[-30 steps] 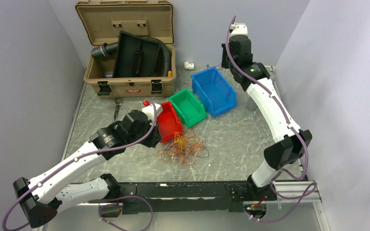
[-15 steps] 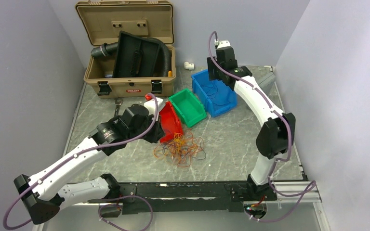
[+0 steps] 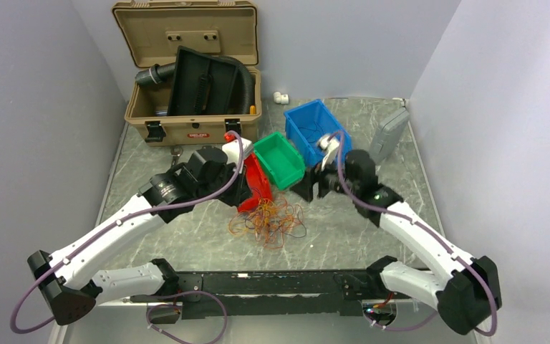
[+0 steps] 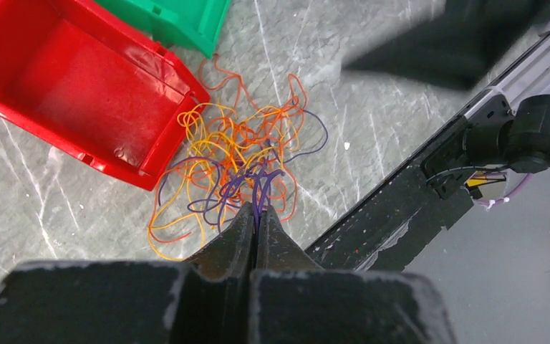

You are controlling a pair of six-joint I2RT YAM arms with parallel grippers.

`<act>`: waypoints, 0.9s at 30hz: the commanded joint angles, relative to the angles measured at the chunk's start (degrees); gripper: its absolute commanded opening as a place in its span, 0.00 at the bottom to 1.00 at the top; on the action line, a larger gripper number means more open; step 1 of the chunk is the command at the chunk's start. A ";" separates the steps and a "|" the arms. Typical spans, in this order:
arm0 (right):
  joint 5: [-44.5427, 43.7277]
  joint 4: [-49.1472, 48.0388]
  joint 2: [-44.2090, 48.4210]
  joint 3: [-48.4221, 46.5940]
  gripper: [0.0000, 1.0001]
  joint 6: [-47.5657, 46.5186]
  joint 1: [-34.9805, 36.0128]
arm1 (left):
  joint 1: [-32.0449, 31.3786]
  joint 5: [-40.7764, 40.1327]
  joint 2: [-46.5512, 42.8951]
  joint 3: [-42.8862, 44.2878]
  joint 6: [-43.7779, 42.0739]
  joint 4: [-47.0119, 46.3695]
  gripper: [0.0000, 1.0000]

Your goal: Untangle the cables

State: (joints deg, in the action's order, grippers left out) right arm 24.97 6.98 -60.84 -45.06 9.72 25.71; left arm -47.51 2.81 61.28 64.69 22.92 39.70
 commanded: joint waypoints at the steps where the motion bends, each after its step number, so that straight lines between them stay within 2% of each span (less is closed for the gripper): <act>1: 5.49 -14.51 5.64 8.58 0.74 0.19 10.47 | -0.14 1.69 0.95 4.30 -1.71 -2.84 0.00; 4: 1.58 -21.31 6.99 12.71 0.74 1.84 14.92 | -0.15 3.06 1.62 5.28 -1.58 -3.33 0.00; 10: -2.12 -34.02 3.73 16.01 0.74 5.51 16.56 | -0.21 5.89 1.82 6.63 -0.40 -4.96 0.00; 14: 0.09 -35.89 -2.35 13.03 0.70 4.96 18.09 | -0.13 5.82 1.69 7.83 -0.14 -5.12 0.00; 18: -0.74 -38.03 -5.78 14.08 0.64 4.96 20.45 | -0.19 5.53 1.53 9.38 -0.20 -5.24 0.00; 19: -1.22 -38.81 -5.98 15.02 0.59 5.46 20.84 | -0.15 5.56 1.51 9.74 -0.15 -5.21 0.00; 20: -1.69 -39.45 -6.08 16.08 0.49 5.94 21.11 | -0.13 5.51 1.48 10.21 -0.22 -5.13 0.00; 22: -3.53 -39.82 -5.37 18.54 0.14 7.03 21.16 | -0.13 5.29 1.48 11.35 -0.58 -4.69 0.00; 23: -5.15 -39.00 -4.59 19.69 0.03 7.75 21.16 | -0.13 4.65 1.55 12.14 -0.96 -4.08 0.00; 24: -7.25 -38.03 -3.38 20.96 0.00 8.30 21.13 | -0.15 3.36 1.56 13.14 -1.35 -2.67 0.00; 27: -14.67 -33.34 1.53 24.88 0.00 10.35 21.13 | -0.13 -2.25 0.97 16.49 -2.43 1.05 0.00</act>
State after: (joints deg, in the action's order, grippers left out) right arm 19.70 -27.92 -65.01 -24.03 17.10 46.85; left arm -47.51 6.37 63.51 75.57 21.93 38.92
